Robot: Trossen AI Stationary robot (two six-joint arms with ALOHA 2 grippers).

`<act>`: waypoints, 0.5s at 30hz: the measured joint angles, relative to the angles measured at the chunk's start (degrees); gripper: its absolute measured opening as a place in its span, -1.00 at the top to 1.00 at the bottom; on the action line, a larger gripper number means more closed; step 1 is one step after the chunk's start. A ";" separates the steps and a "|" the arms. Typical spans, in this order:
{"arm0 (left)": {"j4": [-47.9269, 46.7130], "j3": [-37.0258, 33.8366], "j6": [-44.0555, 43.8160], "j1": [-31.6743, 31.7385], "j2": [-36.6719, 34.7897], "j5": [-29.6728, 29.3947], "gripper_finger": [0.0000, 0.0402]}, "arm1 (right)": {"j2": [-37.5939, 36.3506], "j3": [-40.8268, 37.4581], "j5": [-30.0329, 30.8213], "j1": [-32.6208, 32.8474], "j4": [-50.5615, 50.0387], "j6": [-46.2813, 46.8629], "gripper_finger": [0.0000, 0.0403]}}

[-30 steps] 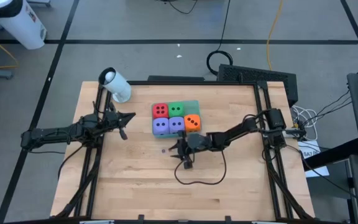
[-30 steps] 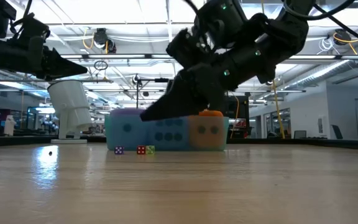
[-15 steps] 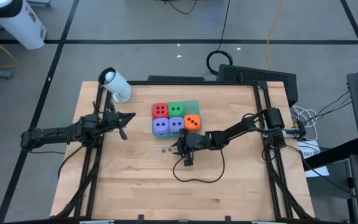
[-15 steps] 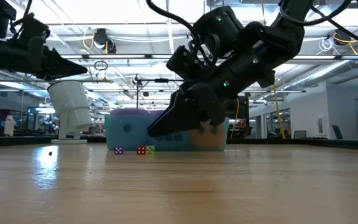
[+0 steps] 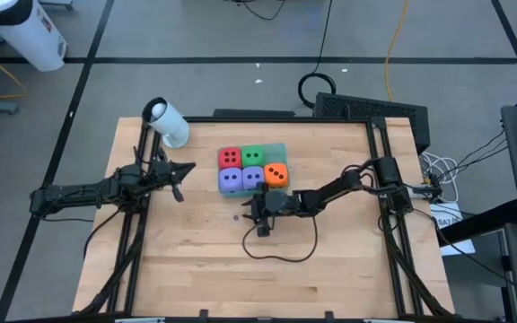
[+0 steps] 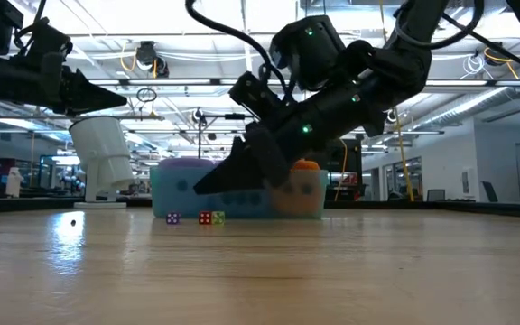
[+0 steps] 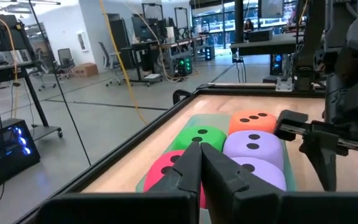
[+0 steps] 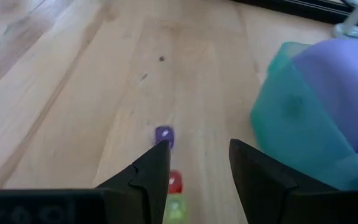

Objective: Pick & Place Dice

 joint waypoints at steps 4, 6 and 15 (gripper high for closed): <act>-0.02 0.00 0.23 0.00 0.00 0.00 0.89 | -0.57 -0.05 0.30 -0.48 2.14 2.27 0.22; -0.21 0.00 0.46 0.00 0.00 0.02 0.89 | -0.72 -0.13 0.75 -0.37 3.07 1.86 0.22; -0.47 0.00 0.40 0.00 -0.02 0.09 0.88 | -7.45 -0.42 -3.46 2.82 -5.70 -3.21 0.22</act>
